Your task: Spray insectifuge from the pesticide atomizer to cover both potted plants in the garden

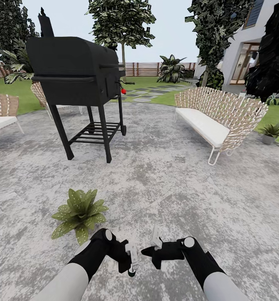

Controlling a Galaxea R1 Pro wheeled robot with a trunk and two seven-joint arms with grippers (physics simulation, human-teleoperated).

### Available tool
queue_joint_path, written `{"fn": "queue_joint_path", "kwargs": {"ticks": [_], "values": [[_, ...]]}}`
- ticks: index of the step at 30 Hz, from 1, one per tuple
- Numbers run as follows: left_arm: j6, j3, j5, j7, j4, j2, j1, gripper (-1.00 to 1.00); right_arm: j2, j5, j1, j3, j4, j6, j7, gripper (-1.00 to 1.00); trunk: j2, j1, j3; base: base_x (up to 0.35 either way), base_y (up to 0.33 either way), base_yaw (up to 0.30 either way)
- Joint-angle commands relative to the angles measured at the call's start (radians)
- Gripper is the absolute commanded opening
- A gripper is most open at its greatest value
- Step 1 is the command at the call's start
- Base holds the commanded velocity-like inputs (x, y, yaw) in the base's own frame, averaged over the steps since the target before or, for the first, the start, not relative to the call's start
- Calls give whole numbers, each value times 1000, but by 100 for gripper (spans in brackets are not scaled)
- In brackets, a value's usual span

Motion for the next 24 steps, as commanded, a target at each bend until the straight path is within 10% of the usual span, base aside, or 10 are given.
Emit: {"fn": "queue_joint_path", "kwargs": {"ticks": [1,24], "values": [[10,-1,-1,-5,-2,0,0,-100,2,10,-1,-8,-1,-7,5,-100,0,0,-1,0,0,0],[7,0,10,-18,11,-3,1,-100,15,11,-1,-8,-1,-7,3,-100,0,0,-1,0,0,0]]}}
